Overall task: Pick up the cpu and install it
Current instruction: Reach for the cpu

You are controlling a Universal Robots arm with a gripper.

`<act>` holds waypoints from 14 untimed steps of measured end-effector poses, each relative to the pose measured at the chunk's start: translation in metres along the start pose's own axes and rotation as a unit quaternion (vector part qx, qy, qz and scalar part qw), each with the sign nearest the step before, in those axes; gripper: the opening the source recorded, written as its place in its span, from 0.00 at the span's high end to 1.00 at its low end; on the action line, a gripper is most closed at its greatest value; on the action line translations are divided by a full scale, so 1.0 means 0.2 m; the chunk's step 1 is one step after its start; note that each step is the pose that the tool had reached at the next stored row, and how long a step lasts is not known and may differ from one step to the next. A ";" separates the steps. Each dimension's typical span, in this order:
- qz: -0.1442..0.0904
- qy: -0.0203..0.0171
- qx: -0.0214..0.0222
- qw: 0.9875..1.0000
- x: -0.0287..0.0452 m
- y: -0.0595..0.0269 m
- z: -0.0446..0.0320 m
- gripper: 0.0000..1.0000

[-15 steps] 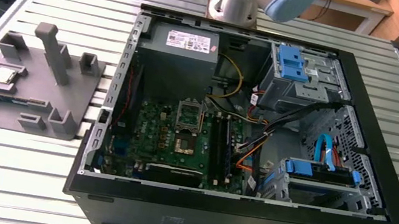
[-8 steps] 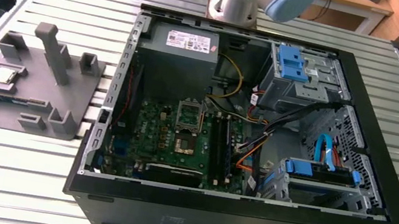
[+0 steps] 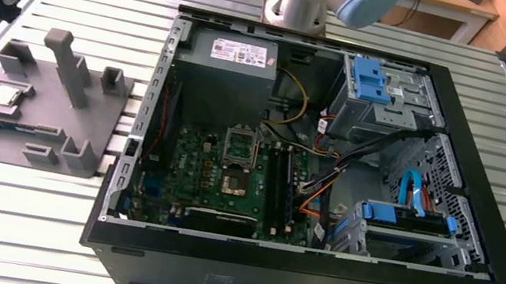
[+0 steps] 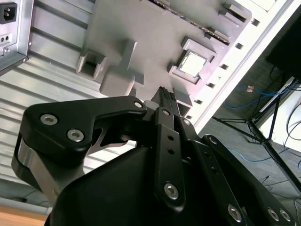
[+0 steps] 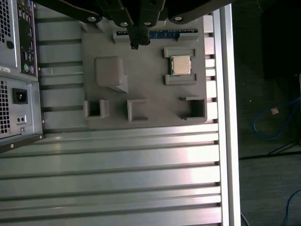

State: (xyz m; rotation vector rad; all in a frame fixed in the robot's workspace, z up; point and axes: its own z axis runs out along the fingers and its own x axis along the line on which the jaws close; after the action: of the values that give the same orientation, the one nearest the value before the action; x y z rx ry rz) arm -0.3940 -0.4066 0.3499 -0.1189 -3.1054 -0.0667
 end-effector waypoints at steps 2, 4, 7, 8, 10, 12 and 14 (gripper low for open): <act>0.000 -0.001 0.000 1.000 0.014 -0.001 0.009 0.89; 0.000 -0.001 0.000 1.000 0.029 -0.003 0.018 0.89; 0.000 -0.002 0.000 1.000 0.051 -0.006 0.035 0.89; 0.000 -0.002 0.000 1.000 0.057 -0.006 0.043 0.89; 0.000 -0.002 0.000 1.000 0.065 -0.009 0.060 0.89; 0.000 -0.002 0.000 1.000 0.071 -0.011 0.077 0.89; 0.000 -0.002 0.000 1.000 0.083 -0.013 0.092 0.89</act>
State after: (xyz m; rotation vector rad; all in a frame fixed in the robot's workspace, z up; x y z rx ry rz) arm -0.4113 -0.4072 0.3320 -0.1189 -3.1102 -0.0670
